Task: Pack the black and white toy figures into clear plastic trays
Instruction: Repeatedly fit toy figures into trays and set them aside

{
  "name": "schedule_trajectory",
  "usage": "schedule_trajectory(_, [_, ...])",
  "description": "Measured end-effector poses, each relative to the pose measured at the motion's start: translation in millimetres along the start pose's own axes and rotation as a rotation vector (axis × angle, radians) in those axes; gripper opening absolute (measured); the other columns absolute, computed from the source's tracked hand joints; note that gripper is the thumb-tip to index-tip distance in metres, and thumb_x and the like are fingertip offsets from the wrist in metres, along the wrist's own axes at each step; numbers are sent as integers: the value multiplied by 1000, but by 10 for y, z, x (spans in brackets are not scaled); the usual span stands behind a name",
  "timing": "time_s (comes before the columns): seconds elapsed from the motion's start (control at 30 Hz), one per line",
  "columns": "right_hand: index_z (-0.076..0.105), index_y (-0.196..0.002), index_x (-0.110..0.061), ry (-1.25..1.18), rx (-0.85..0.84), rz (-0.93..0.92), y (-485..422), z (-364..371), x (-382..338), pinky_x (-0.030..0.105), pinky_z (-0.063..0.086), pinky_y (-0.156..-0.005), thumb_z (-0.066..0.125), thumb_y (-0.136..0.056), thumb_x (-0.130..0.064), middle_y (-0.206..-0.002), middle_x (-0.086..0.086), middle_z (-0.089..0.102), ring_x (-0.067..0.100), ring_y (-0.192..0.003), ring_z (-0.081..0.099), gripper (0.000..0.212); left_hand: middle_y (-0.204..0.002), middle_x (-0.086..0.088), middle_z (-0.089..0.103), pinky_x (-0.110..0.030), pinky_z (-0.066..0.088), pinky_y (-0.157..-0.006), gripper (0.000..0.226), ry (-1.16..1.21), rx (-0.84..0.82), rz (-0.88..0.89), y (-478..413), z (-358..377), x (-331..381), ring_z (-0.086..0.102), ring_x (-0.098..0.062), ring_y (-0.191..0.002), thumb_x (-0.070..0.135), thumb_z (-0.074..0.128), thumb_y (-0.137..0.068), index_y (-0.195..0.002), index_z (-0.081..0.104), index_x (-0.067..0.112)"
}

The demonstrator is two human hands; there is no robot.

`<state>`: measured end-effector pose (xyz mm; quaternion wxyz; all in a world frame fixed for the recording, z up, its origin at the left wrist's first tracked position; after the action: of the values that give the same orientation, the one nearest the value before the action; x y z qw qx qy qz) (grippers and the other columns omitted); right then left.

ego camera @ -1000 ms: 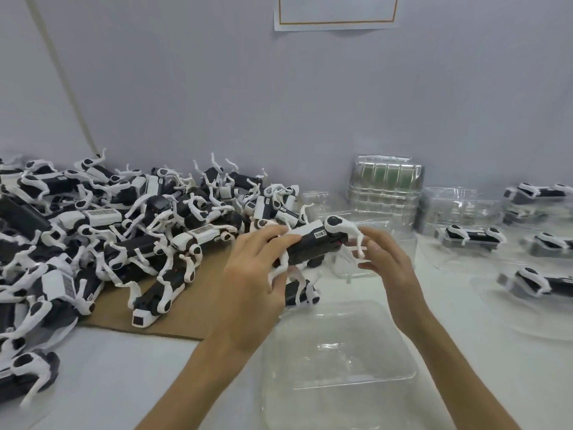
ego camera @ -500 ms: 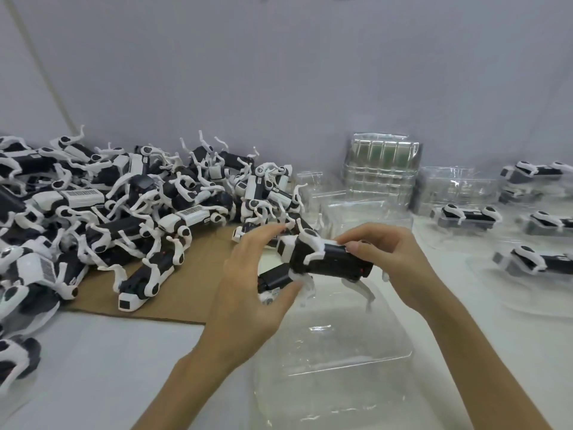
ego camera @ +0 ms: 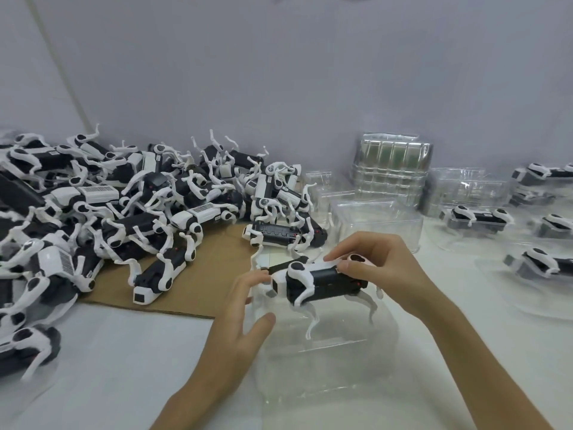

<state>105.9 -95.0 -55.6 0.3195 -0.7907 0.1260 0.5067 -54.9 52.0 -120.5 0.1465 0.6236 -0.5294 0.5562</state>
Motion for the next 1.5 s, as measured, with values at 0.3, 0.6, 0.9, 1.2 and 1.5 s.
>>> schedule_trajectory(0.3, [77,-88,-25,156,-14,18,5,154,-36,32,54,-88,72,-82,-5,-96,-7,76,13,-98,70,21,-131,13,57,-30,40,-104,39,23,66,-3,14,-55,45,48,-13,-131,36,50,-84,-121,60,31])
schedule_trajectory(0.6, [76,-85,-30,276,-90,76,37,276,9,47,52,-89,73,-85,-9,-97,-19,72,6,-98,67,21,-121,18,66,-38,40,-106,38,-5,179,47,35,-162,57,52,-12,-129,10,54,-83,-110,70,33])
schedule_trajectory(0.9, [76,-84,-33,320,-221,89,26,329,71,30,52,-87,77,-73,-16,-95,-11,70,10,-95,64,20,-109,25,71,-33,39,-106,25,-62,189,35,20,-167,-1,50,-3,-129,13,56,-83,-82,75,29])
schedule_trajectory(1.2, [77,-84,-34,443,-208,54,23,316,118,10,42,-89,81,-79,-24,-92,-20,73,1,-98,65,11,-114,24,55,-24,45,-83,34,-112,264,-80,70,-230,-48,56,-2,-107,34,59,-79,-112,54,43])
schedule_trajectory(1.5, [60,-124,-39,669,-60,437,109,-91,357,35,40,-105,36,-75,-82,-126,-20,61,8,-120,55,70,-100,19,59,-20,35,-68,56,-299,199,-340,112,-233,-294,54,6,-92,65,36,-78,-122,62,42])
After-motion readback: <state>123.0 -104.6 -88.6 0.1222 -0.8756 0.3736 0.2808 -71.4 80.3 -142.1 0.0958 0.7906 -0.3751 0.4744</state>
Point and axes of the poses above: each hand's wrist, its own y-axis away from the middle knuckle, its own z-axis out of the palm, x = y × z, the point moved 8 cm from there along -y, towards the middle knuckle
